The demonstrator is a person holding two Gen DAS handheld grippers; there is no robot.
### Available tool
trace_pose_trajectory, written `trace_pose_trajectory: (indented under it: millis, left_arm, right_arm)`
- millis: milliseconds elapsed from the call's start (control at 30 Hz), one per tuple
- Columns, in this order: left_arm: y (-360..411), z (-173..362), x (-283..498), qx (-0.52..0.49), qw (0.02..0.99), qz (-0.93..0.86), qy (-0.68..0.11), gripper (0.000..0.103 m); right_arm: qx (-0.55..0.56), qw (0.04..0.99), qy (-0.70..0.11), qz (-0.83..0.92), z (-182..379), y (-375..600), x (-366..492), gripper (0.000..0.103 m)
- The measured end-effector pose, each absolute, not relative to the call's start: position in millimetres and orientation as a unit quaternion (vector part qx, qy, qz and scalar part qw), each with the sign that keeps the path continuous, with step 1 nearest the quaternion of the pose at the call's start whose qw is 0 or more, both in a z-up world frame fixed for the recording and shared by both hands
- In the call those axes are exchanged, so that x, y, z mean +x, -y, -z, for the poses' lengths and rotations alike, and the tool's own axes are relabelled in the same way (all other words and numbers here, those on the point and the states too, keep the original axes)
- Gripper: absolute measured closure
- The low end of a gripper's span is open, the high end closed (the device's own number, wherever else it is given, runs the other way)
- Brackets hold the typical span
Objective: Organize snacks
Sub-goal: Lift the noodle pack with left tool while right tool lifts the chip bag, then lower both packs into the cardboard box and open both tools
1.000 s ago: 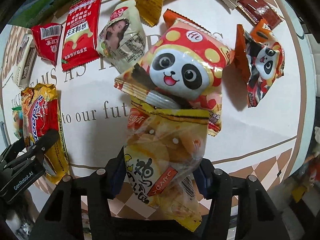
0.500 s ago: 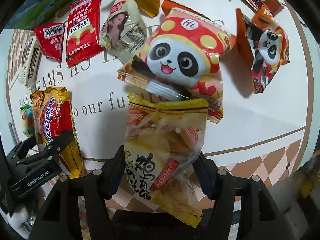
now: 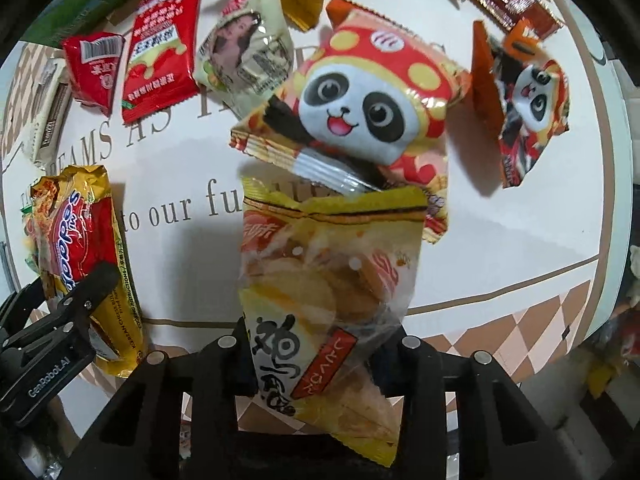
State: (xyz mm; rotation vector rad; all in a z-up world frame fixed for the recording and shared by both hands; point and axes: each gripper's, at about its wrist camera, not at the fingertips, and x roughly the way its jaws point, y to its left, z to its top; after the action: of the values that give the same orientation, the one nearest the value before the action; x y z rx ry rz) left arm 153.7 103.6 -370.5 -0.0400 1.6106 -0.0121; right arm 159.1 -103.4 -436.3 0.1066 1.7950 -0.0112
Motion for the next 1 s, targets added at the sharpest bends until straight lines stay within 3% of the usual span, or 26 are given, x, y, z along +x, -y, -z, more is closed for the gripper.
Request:
trace_pose_trajectory:
  millis: [500, 767, 1000]
  left_arm:
    - [-82.5, 234.4, 176.0, -0.083, 0.759, 0.028, -0.645, 0.018]
    - [-75.9, 159.5, 282.3, -0.121, 0.783, 0.056, -0.608, 0.018]
    - [-86.0, 176.1, 390.7, -0.116, 0.769, 0.036, -0.628, 0.018]
  right_arm:
    - [0.126, 0.668, -0.726, -0.102, 327.8, 136.4, 197.6, 0.064]
    - [0.170, 0.701, -0.678, -0.142, 248.7, 164.4, 286.1, 0.064]
    - [0.150, 0.730, -0.648, -0.157, 227.2, 151.5, 393.4, 0.064]
